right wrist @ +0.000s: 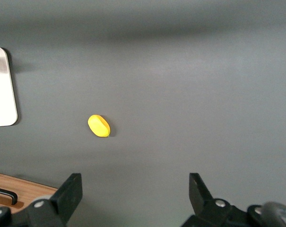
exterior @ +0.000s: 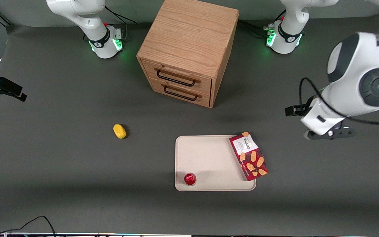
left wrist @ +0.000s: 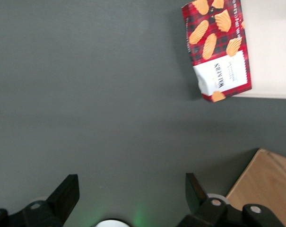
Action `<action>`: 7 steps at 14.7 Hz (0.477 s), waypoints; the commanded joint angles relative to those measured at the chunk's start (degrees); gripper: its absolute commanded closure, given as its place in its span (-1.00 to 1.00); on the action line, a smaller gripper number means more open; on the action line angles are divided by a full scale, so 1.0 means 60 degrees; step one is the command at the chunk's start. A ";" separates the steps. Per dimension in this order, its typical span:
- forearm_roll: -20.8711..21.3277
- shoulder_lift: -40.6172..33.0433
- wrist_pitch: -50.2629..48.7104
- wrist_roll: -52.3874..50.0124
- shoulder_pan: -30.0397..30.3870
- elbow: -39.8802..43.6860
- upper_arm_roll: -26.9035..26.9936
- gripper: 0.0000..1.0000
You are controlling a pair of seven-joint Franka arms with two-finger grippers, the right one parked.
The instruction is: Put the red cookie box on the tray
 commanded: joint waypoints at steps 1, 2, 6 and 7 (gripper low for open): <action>-0.0112 -0.2241 0.0542 0.1670 -0.0036 -0.1973 0.0764 -1.00; -0.0112 -0.2580 0.0645 0.2242 -0.0036 -0.2267 0.1027 -1.00; -0.0243 -0.3372 0.1098 0.2863 -0.0036 -0.3073 0.1424 -1.00; -0.0418 -0.3505 0.1274 0.2877 -0.0051 -0.3322 0.1585 -1.00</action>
